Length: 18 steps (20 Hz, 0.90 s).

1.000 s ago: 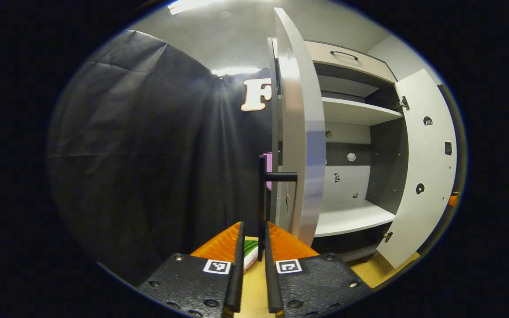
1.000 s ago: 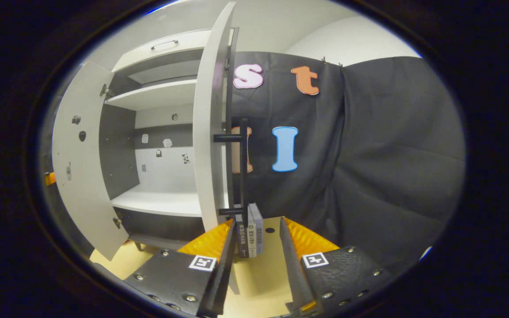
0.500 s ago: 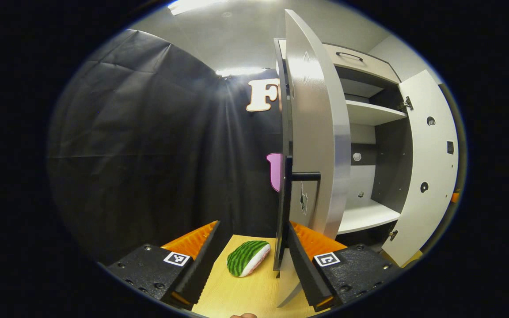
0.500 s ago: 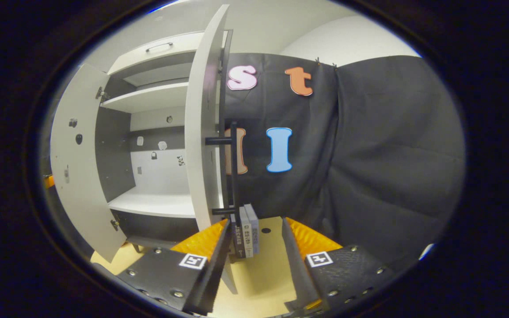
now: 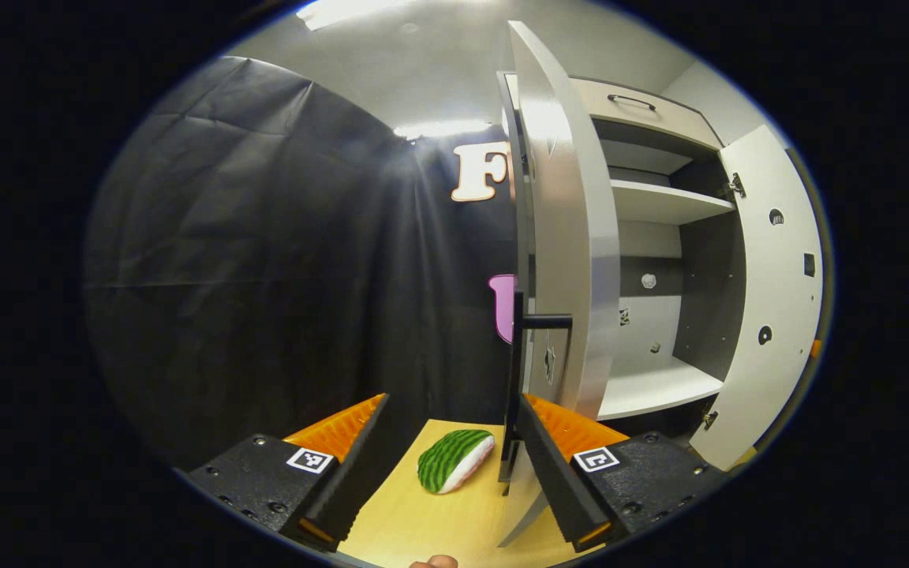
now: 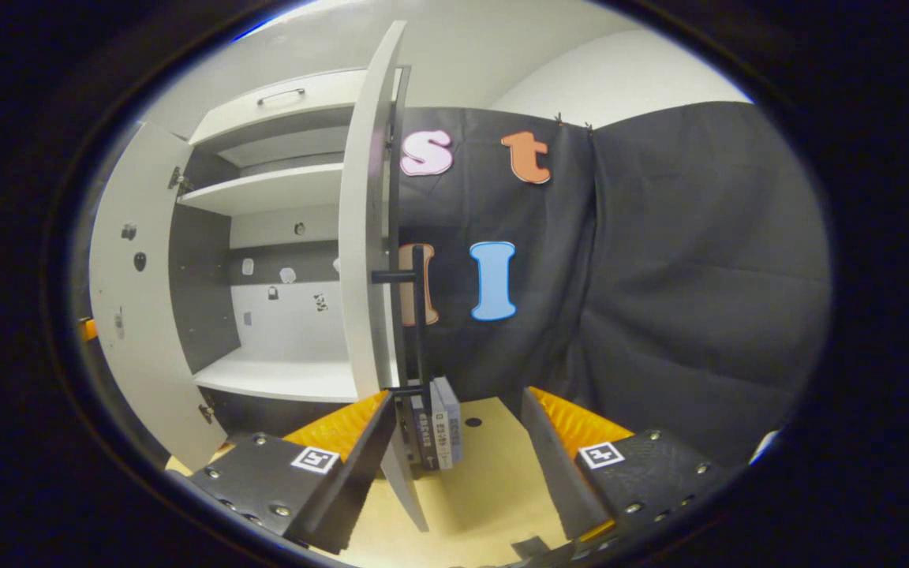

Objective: Open the right door of the double-door shoe cabinet with the right hand, and open the left door with the left hand.

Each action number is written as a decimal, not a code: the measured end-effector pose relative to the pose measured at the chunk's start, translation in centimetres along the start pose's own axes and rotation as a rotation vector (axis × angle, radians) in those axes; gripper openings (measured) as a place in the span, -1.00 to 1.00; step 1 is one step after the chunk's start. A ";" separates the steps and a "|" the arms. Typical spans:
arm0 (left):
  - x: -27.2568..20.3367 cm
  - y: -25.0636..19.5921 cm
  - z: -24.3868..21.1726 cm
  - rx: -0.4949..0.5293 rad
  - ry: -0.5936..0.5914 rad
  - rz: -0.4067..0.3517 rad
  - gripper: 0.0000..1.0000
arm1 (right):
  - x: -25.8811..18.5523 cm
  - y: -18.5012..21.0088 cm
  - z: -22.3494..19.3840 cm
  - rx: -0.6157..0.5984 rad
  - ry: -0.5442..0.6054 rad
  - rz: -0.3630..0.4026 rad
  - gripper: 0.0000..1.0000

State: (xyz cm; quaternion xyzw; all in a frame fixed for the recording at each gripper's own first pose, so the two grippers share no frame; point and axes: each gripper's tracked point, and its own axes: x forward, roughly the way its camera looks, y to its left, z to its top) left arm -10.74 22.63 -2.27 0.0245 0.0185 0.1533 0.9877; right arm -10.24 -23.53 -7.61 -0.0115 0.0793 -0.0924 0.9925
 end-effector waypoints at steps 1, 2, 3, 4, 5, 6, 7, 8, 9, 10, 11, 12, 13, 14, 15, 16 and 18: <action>-0.4 0.0 0.3 0.001 -0.003 0.001 0.91 | -0.3 0.3 0.3 -0.001 -0.007 -0.005 0.90; -0.8 0.1 0.5 0.001 -0.002 0.008 0.87 | -0.5 0.7 0.5 -0.004 -0.010 -0.006 0.83; -1.3 0.2 0.8 -0.003 -0.003 0.015 0.87 | -0.7 1.2 0.6 -0.009 -0.008 -0.006 0.83; -1.9 0.2 1.1 -0.012 -0.001 0.023 0.87 | -1.0 1.7 0.8 -0.014 -0.007 -0.003 0.83; -2.6 0.0 1.4 -0.023 0.000 0.030 0.86 | -1.4 2.3 0.9 -0.017 -0.013 -0.004 0.83; -3.2 -0.6 1.8 -0.036 -0.010 0.027 0.90 | -1.8 3.0 1.0 -0.019 -0.016 -0.003 0.83; -3.7 -1.5 2.2 -0.044 -0.023 0.013 0.92 | -2.1 4.1 1.0 -0.020 -0.014 0.012 0.83; -4.0 -2.6 2.5 -0.044 -0.032 0.005 0.92 | -2.4 5.4 0.8 -0.020 -0.011 0.028 0.83; -4.2 -3.4 2.6 -0.038 -0.039 0.003 0.92 | -2.8 6.6 0.7 -0.024 -0.007 0.045 0.83; -4.5 -4.2 2.8 -0.034 -0.041 -0.003 0.92 | -2.9 7.6 0.6 -0.027 -0.008 0.063 0.91; -4.9 -5.3 3.1 -0.034 -0.049 -0.021 0.92 | -3.1 8.8 0.6 -0.026 -0.007 0.088 0.91; -5.1 -6.6 3.4 -0.037 -0.058 -0.043 0.86 | -3.2 10.2 0.6 -0.023 -0.007 0.115 0.84; -5.4 -7.6 3.7 -0.039 -0.061 -0.065 0.92 | -3.3 11.4 0.8 -0.016 -0.009 0.140 0.84; -5.6 -9.1 3.9 -0.038 -0.068 -0.094 0.92 | -3.3 12.7 1.1 -0.010 -0.015 0.167 0.84; -5.5 -10.5 4.2 -0.035 -0.077 -0.125 0.86 | -3.3 13.9 1.5 -0.007 -0.025 0.190 0.84; -5.2 -11.8 4.4 -0.032 -0.086 -0.151 0.92 | -3.2 15.1 1.9 -0.001 -0.037 0.212 0.83; -4.8 -14.3 4.5 -0.032 -0.091 -0.204 0.92 | -3.1 17.6 3.1 0.016 -0.065 0.259 0.84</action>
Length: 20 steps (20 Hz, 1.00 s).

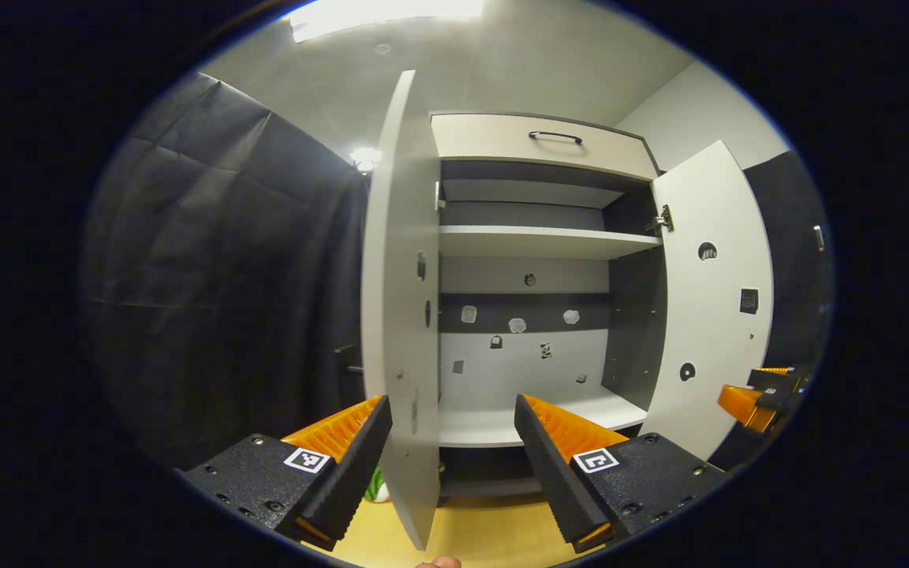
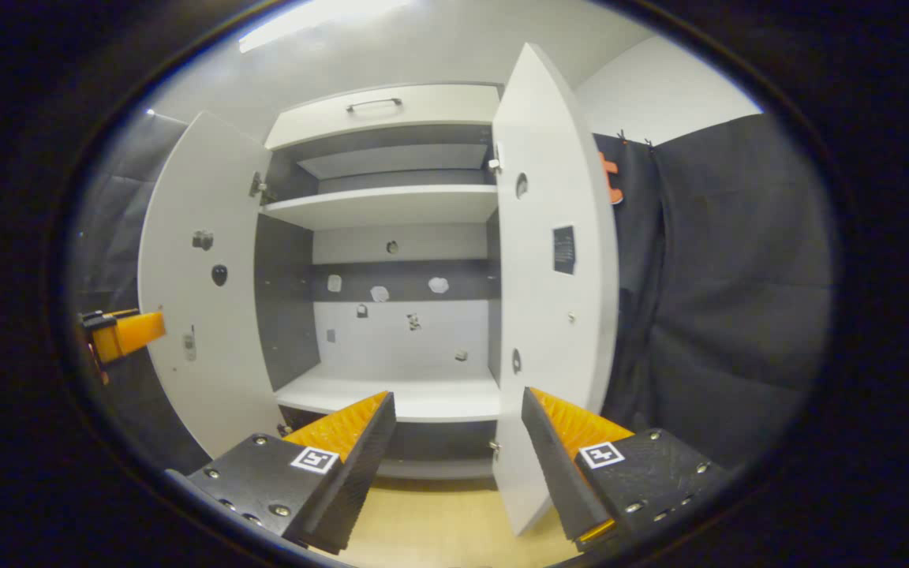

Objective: Open the right door of the double-door shoe cabinet with the right hand, and open the left door with the left hand.

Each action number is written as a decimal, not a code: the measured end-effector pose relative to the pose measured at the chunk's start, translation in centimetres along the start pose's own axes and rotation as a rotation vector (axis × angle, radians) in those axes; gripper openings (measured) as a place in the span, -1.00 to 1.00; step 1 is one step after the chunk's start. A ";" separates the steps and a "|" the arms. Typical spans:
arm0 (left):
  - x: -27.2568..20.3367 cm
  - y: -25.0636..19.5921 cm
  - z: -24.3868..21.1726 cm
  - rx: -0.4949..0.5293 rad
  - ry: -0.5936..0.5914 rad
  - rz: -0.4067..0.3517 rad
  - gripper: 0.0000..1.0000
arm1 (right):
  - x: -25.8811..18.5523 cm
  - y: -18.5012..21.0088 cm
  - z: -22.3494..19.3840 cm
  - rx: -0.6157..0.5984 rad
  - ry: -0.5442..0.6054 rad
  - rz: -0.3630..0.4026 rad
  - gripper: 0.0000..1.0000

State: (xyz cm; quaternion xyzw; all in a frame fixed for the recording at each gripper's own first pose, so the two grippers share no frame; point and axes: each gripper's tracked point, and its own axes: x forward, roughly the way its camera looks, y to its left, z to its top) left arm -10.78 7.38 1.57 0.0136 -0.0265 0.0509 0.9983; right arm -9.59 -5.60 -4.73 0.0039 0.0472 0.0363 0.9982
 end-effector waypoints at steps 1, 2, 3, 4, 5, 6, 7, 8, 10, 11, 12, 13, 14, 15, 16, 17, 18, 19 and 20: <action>0.5 -1.0 -0.1 0.003 -0.004 -0.023 0.87 | 0.5 1.1 0.6 0.010 -0.010 0.021 0.84; 1.1 -2.0 -0.2 0.010 -0.010 -0.046 0.87 | 0.9 2.3 1.1 0.019 -0.016 0.044 0.90; 1.5 -3.0 -0.3 0.017 -0.017 -0.071 0.92 | 1.1 3.2 1.4 0.021 -0.024 0.060 0.89; 2.0 -4.2 -0.5 0.023 -0.019 -0.099 0.93 | 1.2 3.8 1.7 0.018 -0.026 0.065 0.90; 2.3 -5.1 -0.7 0.024 -0.019 -0.124 0.92 | 1.5 4.2 1.9 0.013 -0.029 0.067 0.83; 2.7 -6.0 -1.0 0.020 -0.016 -0.150 0.92 | 1.8 4.5 1.9 0.007 -0.026 0.066 0.83; 3.1 -6.8 -1.3 0.016 -0.007 -0.178 0.93 | 2.0 4.7 2.0 0.002 -0.030 0.061 0.90; 3.3 -7.5 -1.7 0.012 0.001 -0.205 0.87 | 2.1 4.7 1.9 -0.006 -0.029 0.055 0.90; 3.7 -8.8 -1.9 -0.004 0.012 -0.256 0.93 | 1.9 4.6 0.9 -0.022 -0.008 0.042 0.90; 4.0 -9.2 -1.9 -0.011 0.011 -0.273 0.93 | 1.7 4.5 0.4 -0.023 0.004 0.037 0.90; 4.3 -9.5 -1.9 -0.013 0.007 -0.280 0.93 | 1.6 4.6 0.2 -0.019 0.009 0.034 0.90; 4.6 -9.7 -1.8 -0.012 0.000 -0.281 0.94 | 1.4 4.6 0.0 -0.015 0.012 0.032 0.90; 4.8 -9.9 -1.7 -0.008 -0.005 -0.285 0.94 | 1.4 4.6 -0.3 -0.016 0.016 0.030 0.90; 5.0 -10.3 -1.7 -0.001 -0.007 -0.292 0.94 | 1.4 4.7 -0.3 -0.023 0.019 0.028 0.90; 5.2 -10.5 -1.8 0.007 -0.008 -0.297 0.93 | 1.5 4.8 -0.4 -0.031 0.019 0.027 0.90; 5.4 -10.8 -1.8 0.015 -0.013 -0.305 0.93 | 1.4 5.0 -0.4 -0.036 0.016 0.028 0.90; 5.5 -11.2 -1.8 0.022 -0.014 -0.317 0.94 | 1.4 5.2 -0.3 -0.040 0.013 0.028 0.90; 5.6 -11.5 -1.9 0.025 -0.014 -0.327 0.93 | 1.4 5.3 -0.2 -0.045 0.009 0.030 0.90; 5.7 -11.7 -2.1 0.026 -0.011 -0.336 0.94 | 1.3 5.3 -0.2 -0.050 0.005 0.029 0.90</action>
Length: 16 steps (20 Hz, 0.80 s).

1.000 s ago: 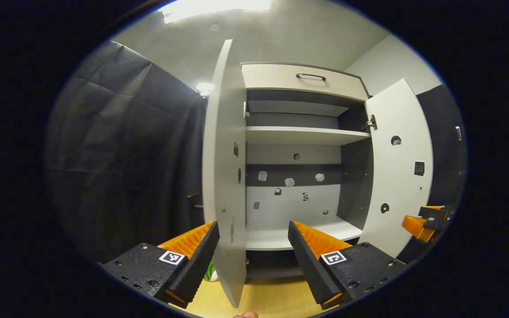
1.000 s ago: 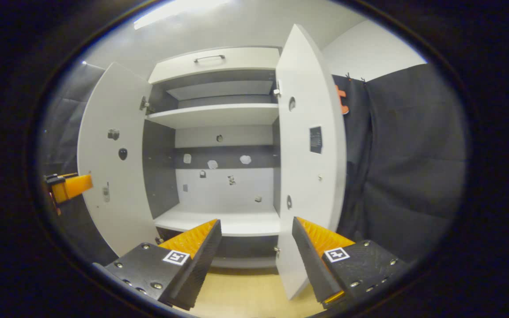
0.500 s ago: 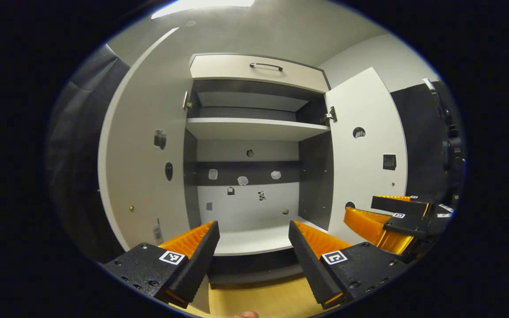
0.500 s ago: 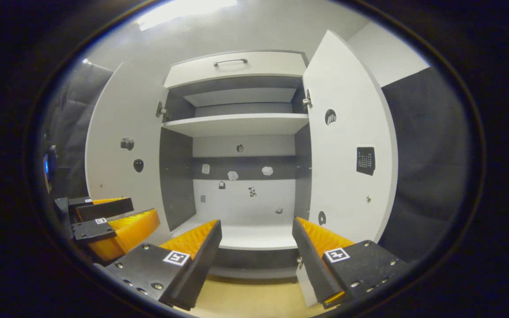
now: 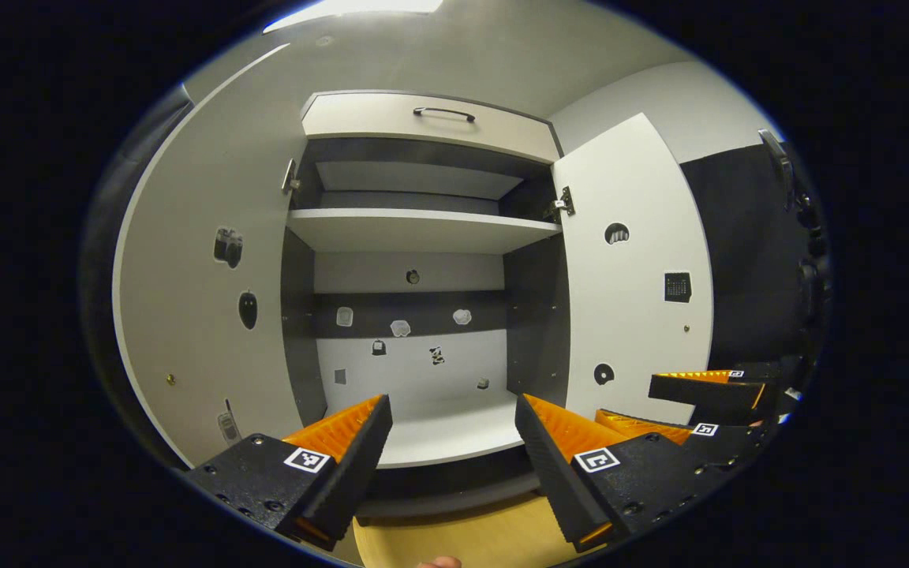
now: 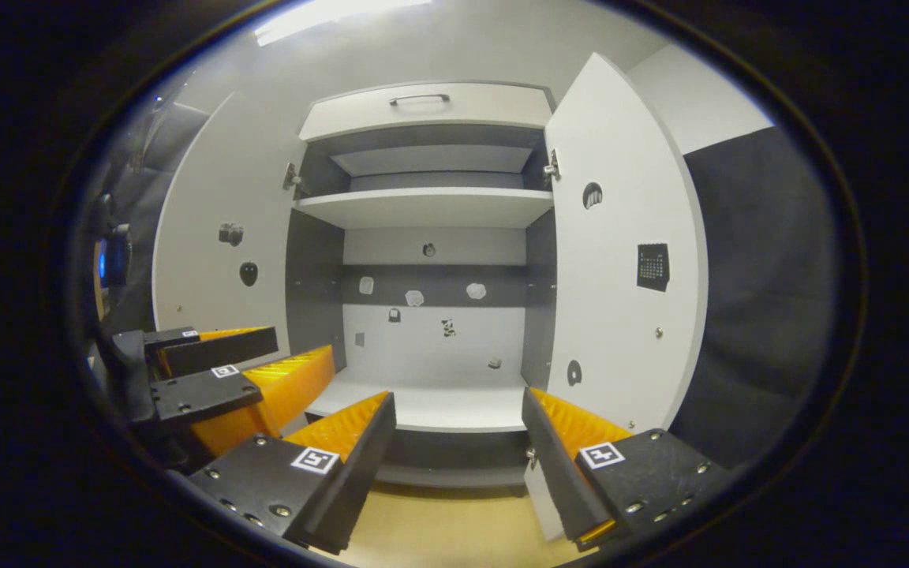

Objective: Open the right door of the double-door shoe cabinet with the right hand, and open the left door with the left hand.

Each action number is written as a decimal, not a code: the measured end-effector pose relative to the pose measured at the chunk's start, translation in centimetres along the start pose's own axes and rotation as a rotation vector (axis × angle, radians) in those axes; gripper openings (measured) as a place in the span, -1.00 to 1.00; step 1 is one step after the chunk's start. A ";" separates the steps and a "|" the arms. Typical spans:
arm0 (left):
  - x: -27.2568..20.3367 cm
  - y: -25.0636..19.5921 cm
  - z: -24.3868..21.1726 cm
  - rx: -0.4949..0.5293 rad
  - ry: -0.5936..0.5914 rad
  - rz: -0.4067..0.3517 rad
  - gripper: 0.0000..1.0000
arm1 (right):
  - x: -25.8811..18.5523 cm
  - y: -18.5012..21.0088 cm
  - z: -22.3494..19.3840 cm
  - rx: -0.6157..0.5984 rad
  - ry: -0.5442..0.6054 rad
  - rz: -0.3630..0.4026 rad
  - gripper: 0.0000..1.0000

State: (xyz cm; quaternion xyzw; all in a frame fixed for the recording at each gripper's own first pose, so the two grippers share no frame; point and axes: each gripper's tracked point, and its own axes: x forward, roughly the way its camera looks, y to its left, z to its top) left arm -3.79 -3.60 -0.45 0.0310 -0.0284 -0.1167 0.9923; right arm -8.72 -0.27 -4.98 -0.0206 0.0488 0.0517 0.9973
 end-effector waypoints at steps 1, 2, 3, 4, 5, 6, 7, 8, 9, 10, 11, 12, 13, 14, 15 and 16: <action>0.3 -0.2 0.0 -0.001 -0.002 -0.007 0.93 | -0.1 0.0 0.1 -0.007 -0.004 -0.003 0.90; 0.6 -0.3 0.0 -0.002 -0.005 -0.013 0.94 | -0.1 -0.1 0.1 -0.012 -0.006 -0.007 0.89; 0.8 -0.5 0.1 -0.003 -0.007 -0.017 0.94 | -0.1 -0.1 0.0 -0.013 -0.005 -0.010 0.89; 0.9 -0.8 0.1 -0.003 -0.009 -0.023 0.94 | -0.1 -0.1 0.0 -0.012 -0.005 -0.012 0.89; 1.1 -1.1 0.1 -0.002 -0.011 -0.033 0.94 | -0.1 -0.2 0.1 -0.011 -0.006 -0.015 0.89; 1.4 -1.4 0.1 0.000 -0.013 -0.042 0.94 | -0.1 -0.3 0.0 -0.012 -0.007 -0.021 0.89; 1.6 -1.5 0.1 0.004 -0.014 -0.047 0.94 | -0.1 -0.4 0.1 -0.016 -0.008 -0.027 0.89; 1.7 -1.6 0.0 0.008 -0.013 -0.052 0.94 | -0.1 -0.5 0.1 -0.018 -0.010 -0.034 0.89; 1.9 -1.7 -0.1 0.011 -0.012 -0.055 0.94 | -0.1 -0.6 0.1 -0.019 -0.010 -0.037 0.89; 2.0 -1.7 -0.1 0.013 -0.012 -0.054 0.94 | 0.0 -0.7 0.2 -0.017 -0.011 -0.042 0.89; 2.1 -1.6 -0.1 0.013 -0.011 -0.053 0.94 | 0.1 -0.8 0.2 -0.016 -0.013 -0.043 0.89; 2.2 -1.6 -0.1 0.013 -0.010 -0.053 0.94 | 0.1 -0.8 0.2 -0.015 -0.014 -0.044 0.89; 2.4 -1.5 -0.1 0.013 -0.010 -0.050 0.94 | 0.2 -0.9 0.3 -0.015 -0.015 -0.048 0.89; 2.6 -1.5 -0.2 0.011 -0.009 -0.049 0.93 | 0.2 -0.9 0.2 -0.018 -0.016 -0.049 0.89; 2.7 -1.5 -0.2 0.008 -0.009 -0.050 0.93 | 0.2 -0.9 0.3 -0.021 -0.016 -0.052 0.89; 2.8 -1.6 -0.3 0.004 -0.007 -0.052 0.94 | 0.1 -1.1 0.2 -0.025 -0.016 -0.055 0.89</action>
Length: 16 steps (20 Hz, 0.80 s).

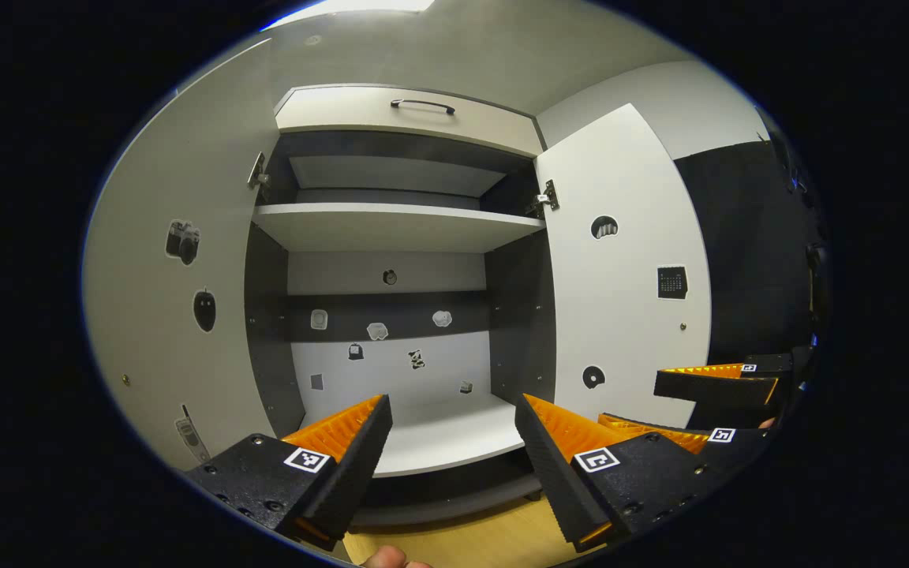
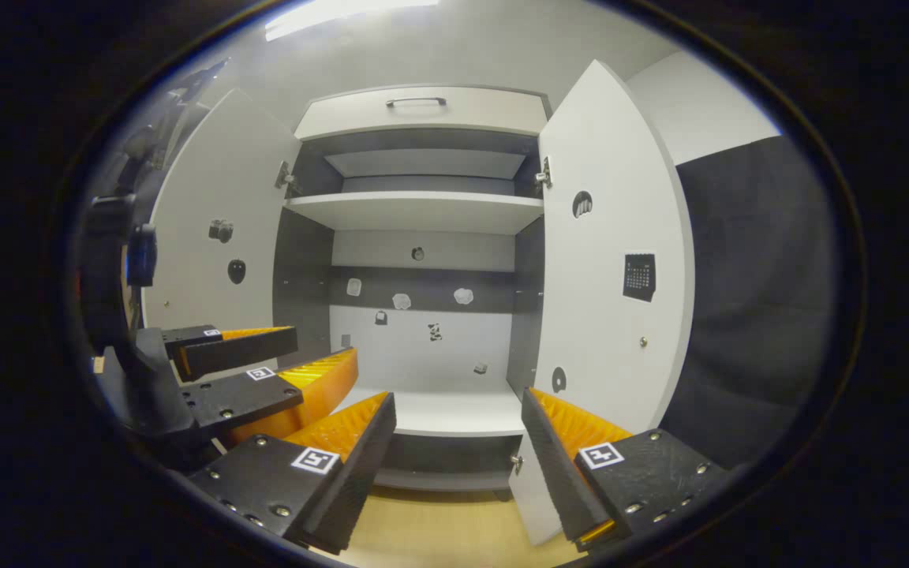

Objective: Open the right door of the double-door shoe cabinet with the right hand, and open the left door with the left hand.

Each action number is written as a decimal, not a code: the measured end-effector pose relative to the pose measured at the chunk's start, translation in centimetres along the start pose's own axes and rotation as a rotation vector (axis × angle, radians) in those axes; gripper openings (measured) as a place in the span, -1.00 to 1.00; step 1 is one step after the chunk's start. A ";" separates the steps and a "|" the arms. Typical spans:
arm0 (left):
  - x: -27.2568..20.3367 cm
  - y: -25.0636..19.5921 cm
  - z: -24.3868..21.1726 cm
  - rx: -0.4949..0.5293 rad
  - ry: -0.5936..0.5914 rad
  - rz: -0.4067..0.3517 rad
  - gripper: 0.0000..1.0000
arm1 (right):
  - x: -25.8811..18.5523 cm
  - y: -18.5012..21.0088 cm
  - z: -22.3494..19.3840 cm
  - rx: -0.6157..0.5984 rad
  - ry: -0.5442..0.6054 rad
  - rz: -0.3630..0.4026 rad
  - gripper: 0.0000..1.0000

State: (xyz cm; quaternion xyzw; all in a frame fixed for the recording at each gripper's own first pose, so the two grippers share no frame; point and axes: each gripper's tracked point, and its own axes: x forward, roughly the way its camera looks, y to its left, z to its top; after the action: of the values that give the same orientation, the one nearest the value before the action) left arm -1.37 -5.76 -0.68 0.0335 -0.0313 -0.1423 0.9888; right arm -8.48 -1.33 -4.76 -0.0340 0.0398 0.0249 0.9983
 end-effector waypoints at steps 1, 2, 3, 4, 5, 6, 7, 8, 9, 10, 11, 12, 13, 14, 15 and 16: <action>0.2 -0.1 -0.1 -0.003 0.002 -0.002 0.94 | 0.0 -0.1 0.0 -0.002 -0.002 -0.003 0.89; 0.3 -0.3 -0.1 -0.005 0.005 -0.007 0.94 | -0.1 -0.1 0.0 -0.002 -0.002 -0.005 0.89; 0.4 -0.5 -0.2 -0.007 0.008 -0.015 0.94 | -0.1 -0.2 0.0 -0.002 -0.002 -0.009 0.89; 0.5 -0.7 -0.4 -0.008 0.012 -0.021 0.94 | -0.1 -0.4 0.0 -0.002 -0.001 -0.012 0.89; 0.6 -1.0 -0.4 -0.007 0.016 -0.030 0.94 | -0.1 -0.5 0.0 -0.001 0.000 -0.015 0.89; 0.6 -1.1 -0.5 -0.005 0.018 -0.034 0.94 | -0.1 -0.7 0.0 0.000 0.000 -0.021 0.89; 0.7 -1.3 -0.4 -0.002 0.018 -0.039 0.92 | -0.2 -0.8 0.0 0.001 -0.002 -0.024 0.89; 0.8 -1.4 -0.5 0.001 0.018 -0.043 0.93 | -0.1 -1.0 0.0 0.004 -0.002 -0.027 0.89; 0.8 -1.6 -0.4 0.004 0.020 -0.046 0.93 | -0.1 -1.0 0.0 0.008 -0.001 -0.029 0.89; 0.9 -1.6 -0.5 0.007 0.020 -0.048 0.92 | -0.1 -1.1 -0.1 0.011 -0.001 -0.030 0.89; 1.0 -1.6 -0.4 0.010 0.020 -0.050 0.92 | 0.0 -1.1 -0.1 0.011 -0.001 -0.032 0.89; 1.0 -1.7 -0.5 0.013 0.022 -0.051 0.92 | 0.0 -1.2 -0.1 0.011 -0.001 -0.033 0.89; 1.0 -1.6 -0.5 0.015 0.023 -0.051 0.92 | 0.0 -1.2 -0.1 0.011 -0.001 -0.034 0.89; 1.0 -1.6 -0.6 0.017 0.025 -0.052 0.92 | 0.0 -1.2 -0.2 0.011 -0.001 -0.034 0.89; 1.1 -1.6 -0.6 0.017 0.028 -0.053 0.92 | 0.0 -1.1 -0.2 0.011 0.000 -0.034 0.89; 1.1 -1.6 -0.7 0.017 0.030 -0.052 0.92 | 0.0 -1.2 -0.3 0.011 0.001 -0.033 0.89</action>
State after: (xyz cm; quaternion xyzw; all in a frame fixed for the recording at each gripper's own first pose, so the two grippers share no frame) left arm -0.73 -7.51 -1.45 0.0449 -0.0166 -0.1673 0.9847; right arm -8.43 -2.50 -4.94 -0.0292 0.0397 0.0081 0.9988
